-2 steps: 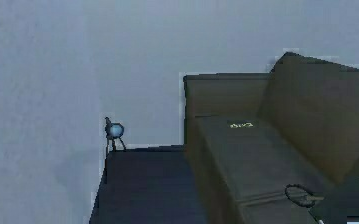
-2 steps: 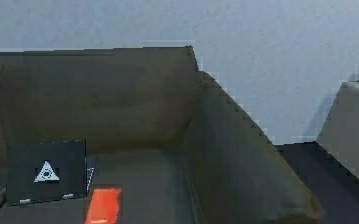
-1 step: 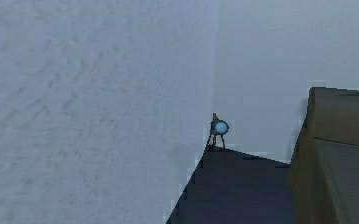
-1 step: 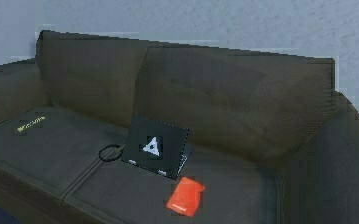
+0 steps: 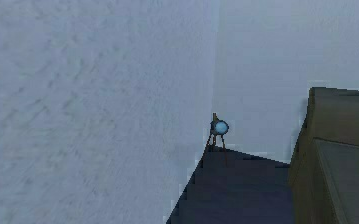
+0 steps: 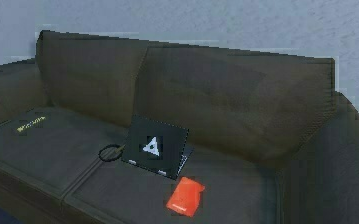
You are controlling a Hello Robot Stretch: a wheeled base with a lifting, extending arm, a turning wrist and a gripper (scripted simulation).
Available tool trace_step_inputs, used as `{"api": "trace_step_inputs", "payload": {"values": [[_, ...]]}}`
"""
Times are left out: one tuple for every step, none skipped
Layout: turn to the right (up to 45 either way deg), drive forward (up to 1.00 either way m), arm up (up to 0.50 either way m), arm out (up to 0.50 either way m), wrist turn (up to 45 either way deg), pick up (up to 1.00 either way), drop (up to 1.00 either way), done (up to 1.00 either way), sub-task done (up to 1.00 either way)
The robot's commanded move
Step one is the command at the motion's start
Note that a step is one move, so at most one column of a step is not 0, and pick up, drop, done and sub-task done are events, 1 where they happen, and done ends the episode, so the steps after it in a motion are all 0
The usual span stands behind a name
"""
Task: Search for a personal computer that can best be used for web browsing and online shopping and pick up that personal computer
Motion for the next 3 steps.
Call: {"api": "trace_step_inputs", "payload": {"values": [[0.0,0.00,0.20,0.00,0.0,0.00,0.00,0.00,0.00],[0.0,0.00,0.00,0.42,0.0,0.00,0.00,0.00,0.00],[0.0,0.00,0.00,0.00,45.0,0.00,0.00,0.00,0.00]]}}
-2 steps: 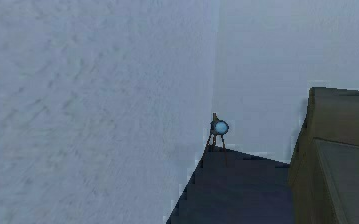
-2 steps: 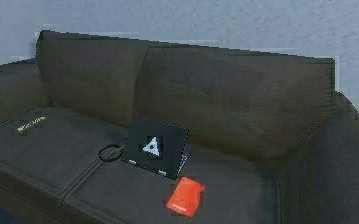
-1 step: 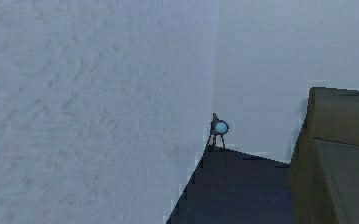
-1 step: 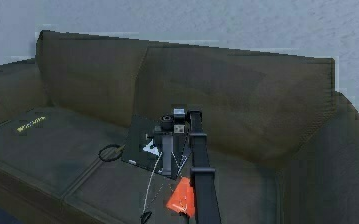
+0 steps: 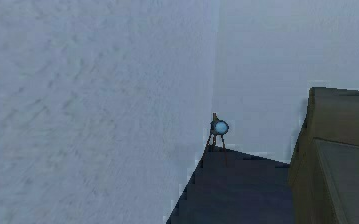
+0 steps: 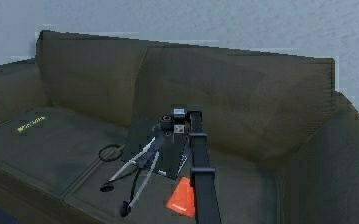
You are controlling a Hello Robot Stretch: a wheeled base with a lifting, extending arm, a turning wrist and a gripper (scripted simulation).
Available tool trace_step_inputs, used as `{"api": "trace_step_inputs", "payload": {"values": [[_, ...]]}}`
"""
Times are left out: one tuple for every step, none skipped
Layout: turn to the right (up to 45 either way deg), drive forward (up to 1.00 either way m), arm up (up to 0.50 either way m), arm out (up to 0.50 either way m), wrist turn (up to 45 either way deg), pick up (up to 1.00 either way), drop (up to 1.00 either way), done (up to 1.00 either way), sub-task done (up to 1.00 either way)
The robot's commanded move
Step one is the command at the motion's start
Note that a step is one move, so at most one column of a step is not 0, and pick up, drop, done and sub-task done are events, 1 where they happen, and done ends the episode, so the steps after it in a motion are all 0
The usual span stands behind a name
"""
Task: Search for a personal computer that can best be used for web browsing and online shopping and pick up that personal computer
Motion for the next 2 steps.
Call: {"api": "trace_step_inputs", "payload": {"values": [[0.0,0.00,0.00,0.00,45.0,0.00,0.00,0.00,0.00],[0.0,0.00,0.00,0.00,45.0,0.00,0.00,0.00,0.00]]}}
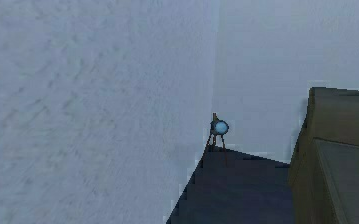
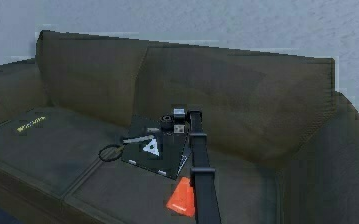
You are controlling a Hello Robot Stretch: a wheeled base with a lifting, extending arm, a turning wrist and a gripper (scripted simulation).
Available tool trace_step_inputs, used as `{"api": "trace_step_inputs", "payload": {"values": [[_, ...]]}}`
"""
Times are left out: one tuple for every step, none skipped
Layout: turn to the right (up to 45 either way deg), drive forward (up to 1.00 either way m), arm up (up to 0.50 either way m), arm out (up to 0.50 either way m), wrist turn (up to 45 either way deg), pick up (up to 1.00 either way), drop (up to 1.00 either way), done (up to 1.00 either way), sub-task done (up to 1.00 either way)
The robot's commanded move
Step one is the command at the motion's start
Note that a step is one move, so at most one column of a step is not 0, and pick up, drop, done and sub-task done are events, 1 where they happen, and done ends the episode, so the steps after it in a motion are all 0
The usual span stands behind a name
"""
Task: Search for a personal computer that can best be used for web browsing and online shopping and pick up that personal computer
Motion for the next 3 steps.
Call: {"api": "trace_step_inputs", "payload": {"values": [[0.0,0.00,0.00,0.00,45.0,0.00,0.00,0.00,0.00],[0.0,0.00,0.00,0.00,3.0,0.00,0.00,0.00,0.00],[0.0,0.00,-0.30,0.00,0.0,0.00,0.00,0.00,0.00]]}}
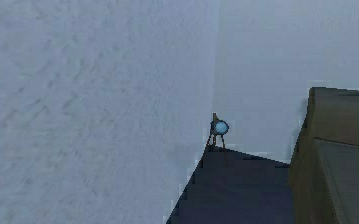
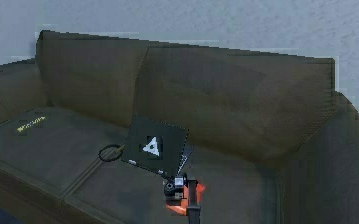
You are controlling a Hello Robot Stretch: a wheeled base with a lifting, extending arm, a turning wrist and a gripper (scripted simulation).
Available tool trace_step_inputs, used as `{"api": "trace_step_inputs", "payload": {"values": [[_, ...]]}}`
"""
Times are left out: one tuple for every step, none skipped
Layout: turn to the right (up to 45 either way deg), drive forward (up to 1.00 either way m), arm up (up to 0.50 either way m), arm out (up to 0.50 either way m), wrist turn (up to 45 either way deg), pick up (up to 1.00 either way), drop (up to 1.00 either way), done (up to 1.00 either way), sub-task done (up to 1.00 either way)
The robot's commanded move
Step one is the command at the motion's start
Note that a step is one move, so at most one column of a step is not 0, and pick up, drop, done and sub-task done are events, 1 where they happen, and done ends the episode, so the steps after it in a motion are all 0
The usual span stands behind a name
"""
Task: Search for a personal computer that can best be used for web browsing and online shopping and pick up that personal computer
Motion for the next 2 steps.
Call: {"api": "trace_step_inputs", "payload": {"values": [[0.0,0.00,0.00,0.00,0.0,1.00,0.00,0.00,0.00],[0.0,0.00,0.10,0.00,0.0,0.00,0.00,0.00,0.00]]}}
